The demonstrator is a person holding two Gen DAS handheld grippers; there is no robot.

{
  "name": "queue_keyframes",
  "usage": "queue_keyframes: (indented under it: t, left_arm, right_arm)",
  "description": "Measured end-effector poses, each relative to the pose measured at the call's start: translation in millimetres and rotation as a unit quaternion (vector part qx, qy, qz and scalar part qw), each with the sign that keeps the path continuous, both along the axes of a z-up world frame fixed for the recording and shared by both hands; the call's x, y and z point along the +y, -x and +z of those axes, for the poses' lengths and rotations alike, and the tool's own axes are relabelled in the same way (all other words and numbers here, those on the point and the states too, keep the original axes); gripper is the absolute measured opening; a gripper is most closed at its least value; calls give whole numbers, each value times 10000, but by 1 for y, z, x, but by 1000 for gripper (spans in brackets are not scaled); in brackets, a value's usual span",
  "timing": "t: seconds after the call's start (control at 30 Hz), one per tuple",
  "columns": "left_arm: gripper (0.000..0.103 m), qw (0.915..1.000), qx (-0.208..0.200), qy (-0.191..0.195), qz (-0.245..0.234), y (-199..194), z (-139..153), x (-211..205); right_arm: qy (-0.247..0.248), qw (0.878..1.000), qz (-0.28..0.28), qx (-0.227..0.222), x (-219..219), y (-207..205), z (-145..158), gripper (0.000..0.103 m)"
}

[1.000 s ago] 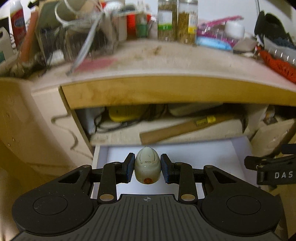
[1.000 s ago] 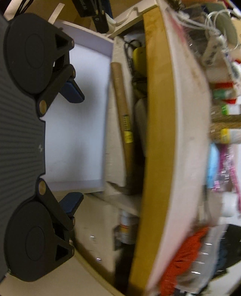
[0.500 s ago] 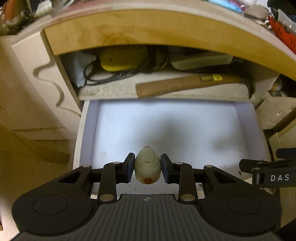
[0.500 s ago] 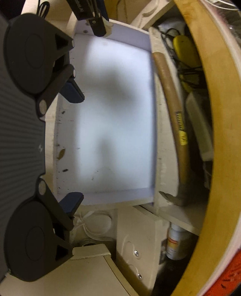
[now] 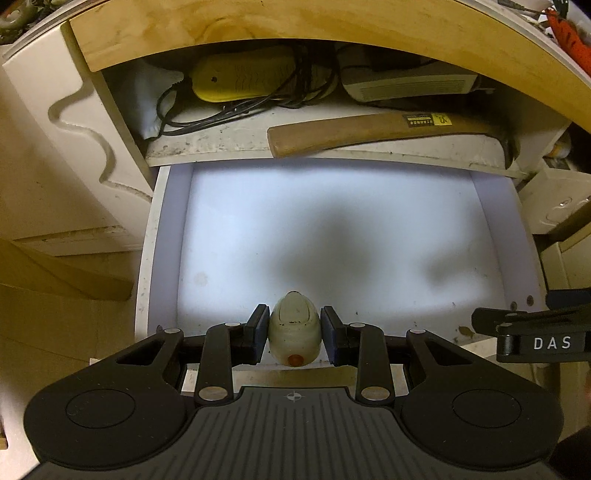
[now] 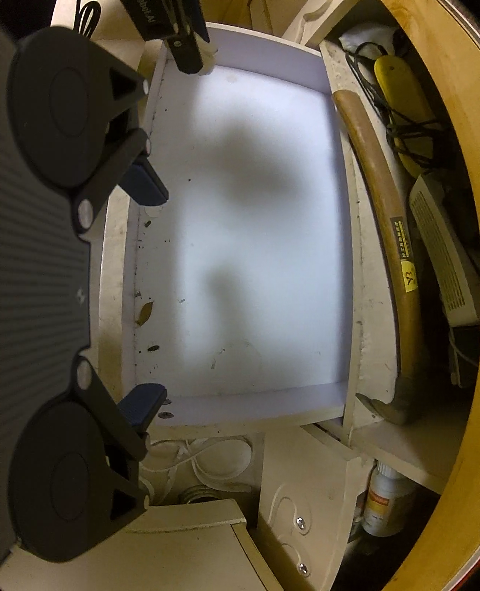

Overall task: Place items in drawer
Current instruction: 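Lower the held white bottle into the open drawer with the left gripper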

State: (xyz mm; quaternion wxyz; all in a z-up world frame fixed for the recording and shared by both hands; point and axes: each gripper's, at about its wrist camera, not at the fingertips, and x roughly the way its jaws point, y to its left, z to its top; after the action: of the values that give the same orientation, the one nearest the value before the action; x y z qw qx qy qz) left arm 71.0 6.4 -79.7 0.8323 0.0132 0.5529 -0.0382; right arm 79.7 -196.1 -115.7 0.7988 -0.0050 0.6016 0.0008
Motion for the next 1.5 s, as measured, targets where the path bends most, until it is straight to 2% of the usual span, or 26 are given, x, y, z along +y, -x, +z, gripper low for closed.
queue_keyframes:
  t: [0.4, 0.9, 1.5]
  left_arm:
    - [29, 9997, 215, 24, 75, -14, -17, 0]
    - [29, 9983, 576, -26, 108, -37, -53, -2]
    - [29, 9962, 857, -48, 172, -59, -82, -3]
  right_arm:
    - [8, 9999, 42, 158, 6, -12, -15, 103]
    - [45, 9990, 26, 440, 9, -33, -47, 103]
    - [136, 9970, -21, 757, 9, -56, -85, 103]
